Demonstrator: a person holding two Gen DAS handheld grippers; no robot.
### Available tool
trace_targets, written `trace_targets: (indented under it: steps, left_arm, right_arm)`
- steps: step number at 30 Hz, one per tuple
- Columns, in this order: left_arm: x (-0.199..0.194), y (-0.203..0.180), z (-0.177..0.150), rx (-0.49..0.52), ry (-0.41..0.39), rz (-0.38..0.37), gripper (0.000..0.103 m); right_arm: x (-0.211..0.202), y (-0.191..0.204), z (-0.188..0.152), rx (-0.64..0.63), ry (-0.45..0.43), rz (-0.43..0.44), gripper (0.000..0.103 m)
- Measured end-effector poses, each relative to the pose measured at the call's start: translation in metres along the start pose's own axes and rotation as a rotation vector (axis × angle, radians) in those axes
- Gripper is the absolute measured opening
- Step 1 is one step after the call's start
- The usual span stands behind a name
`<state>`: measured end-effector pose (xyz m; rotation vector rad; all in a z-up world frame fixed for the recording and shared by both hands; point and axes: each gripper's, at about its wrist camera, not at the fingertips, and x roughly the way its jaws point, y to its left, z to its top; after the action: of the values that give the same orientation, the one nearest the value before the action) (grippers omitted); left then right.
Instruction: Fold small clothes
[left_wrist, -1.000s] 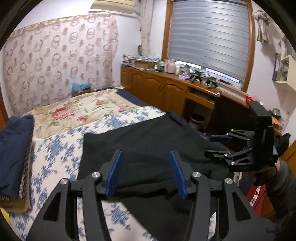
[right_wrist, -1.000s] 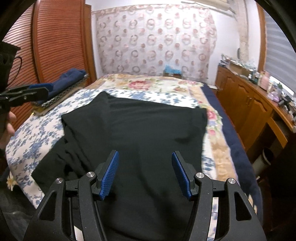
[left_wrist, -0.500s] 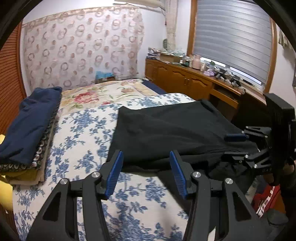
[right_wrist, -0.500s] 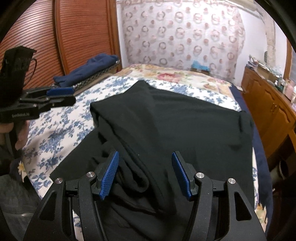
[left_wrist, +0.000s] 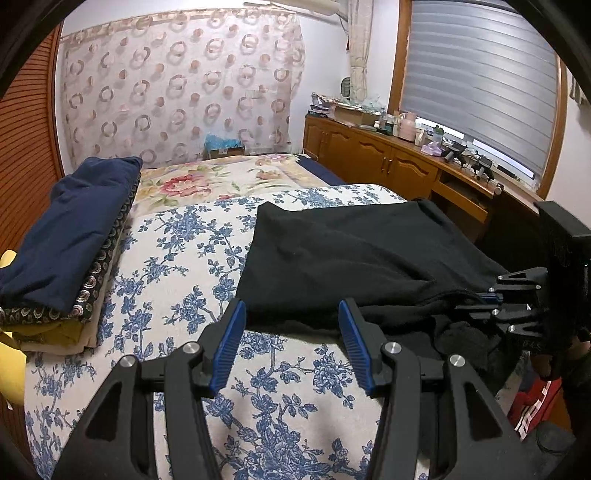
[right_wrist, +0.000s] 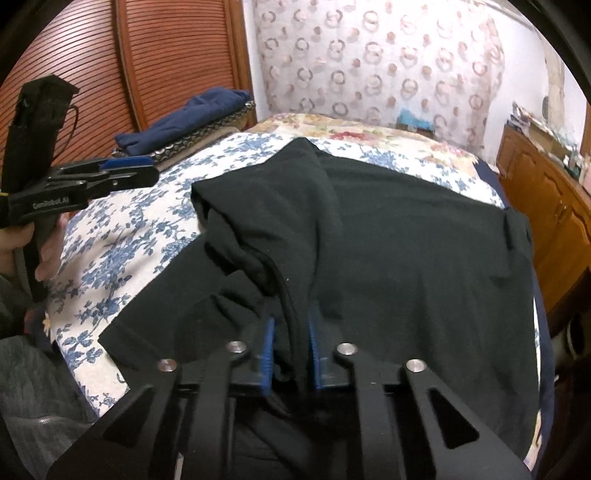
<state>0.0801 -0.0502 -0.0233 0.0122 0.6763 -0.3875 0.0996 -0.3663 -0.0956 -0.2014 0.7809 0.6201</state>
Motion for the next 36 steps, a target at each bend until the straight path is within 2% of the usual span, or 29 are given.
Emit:
trace_targets:
  steps: [2,11,13,17,19,21,22,23,27,29,34,36]
  left_arm:
    - [-0.001,-0.001,0.000,0.002,0.002,0.001,0.052]
    - [-0.002,0.000,-0.002,-0.005,-0.003,-0.001,0.052]
    - [-0.004,-0.001,-0.002,-0.003,-0.006,-0.005,0.052]
    - [-0.005,-0.008,0.000,0.003,-0.011,-0.012,0.052]
    - [-0.006,-0.011,0.000,0.005,-0.014,-0.015,0.052]
    - [-0.006,-0.012,0.001,0.007,-0.017,-0.018,0.052]
    - [-0.007,-0.013,0.001,0.007,-0.017,-0.020,0.052]
    - [-0.007,-0.015,0.002,0.008,-0.018,-0.021,0.052]
    - [-0.008,-0.019,0.003,0.013,-0.025,-0.024,0.052]
    - [-0.008,-0.021,0.004,0.017,-0.026,-0.025,0.052]
    - [-0.010,-0.025,0.004,0.019,-0.038,-0.029,0.052]
    - [-0.010,-0.025,0.005,0.021,-0.039,-0.030,0.052]
  right_arm:
    - [-0.009,0.001,0.004,0.003,-0.040,0.013,0.007]
    - [-0.077,-0.007,0.032,0.023,-0.237,0.027,0.005]
    - [-0.091,-0.012,0.033,0.033,-0.256,0.016,0.005]
    - [-0.121,-0.031,0.026,0.063,-0.279,-0.069,0.005]
    - [-0.128,-0.045,0.018,0.093,-0.272,-0.112,0.005]
    - [-0.128,-0.066,0.006,0.140,-0.225,-0.141,0.006]
    - [-0.122,-0.074,-0.001,0.152,-0.179,-0.142,0.010]
    - [-0.113,-0.083,-0.011,0.169,-0.128,-0.183,0.018]
    - [-0.100,-0.097,-0.031,0.184,-0.047,-0.221,0.034]
    - [-0.099,-0.098,-0.032,0.183,-0.057,-0.240,0.047]
    - [-0.093,-0.085,-0.015,0.146,-0.105,-0.209,0.056]
    - [-0.079,-0.073,-0.003,0.111,-0.110,-0.167,0.059]
